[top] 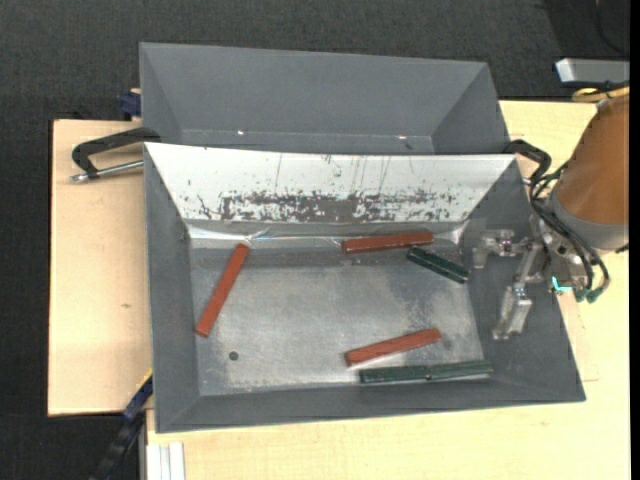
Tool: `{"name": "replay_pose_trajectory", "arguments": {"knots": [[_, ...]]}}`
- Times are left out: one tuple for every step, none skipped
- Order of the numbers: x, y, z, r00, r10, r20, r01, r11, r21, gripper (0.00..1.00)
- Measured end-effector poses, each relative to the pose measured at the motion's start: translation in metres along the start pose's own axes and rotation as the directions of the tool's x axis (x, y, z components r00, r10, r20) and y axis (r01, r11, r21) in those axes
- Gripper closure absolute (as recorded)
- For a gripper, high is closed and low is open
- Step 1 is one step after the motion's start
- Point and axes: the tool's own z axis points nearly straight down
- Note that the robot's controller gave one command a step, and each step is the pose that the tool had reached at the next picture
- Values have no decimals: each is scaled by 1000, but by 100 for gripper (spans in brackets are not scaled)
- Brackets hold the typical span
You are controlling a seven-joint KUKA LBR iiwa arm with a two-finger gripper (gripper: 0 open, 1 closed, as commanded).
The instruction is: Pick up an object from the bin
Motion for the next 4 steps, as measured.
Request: {"name": "replay_pose_trajectory", "arguments": {"knots": [[-2, 1, -4, 1000, -2, 8, 2, 1000, 1, 0], [8, 18, 43, 998, -58, 14, 58, 998, 4, 0], [4, 33, 99, 994, -106, 8, 106, 994, 2, 0], [9, 38, 123, 961, -276, 1, 276, 961, -3, 0]]}}
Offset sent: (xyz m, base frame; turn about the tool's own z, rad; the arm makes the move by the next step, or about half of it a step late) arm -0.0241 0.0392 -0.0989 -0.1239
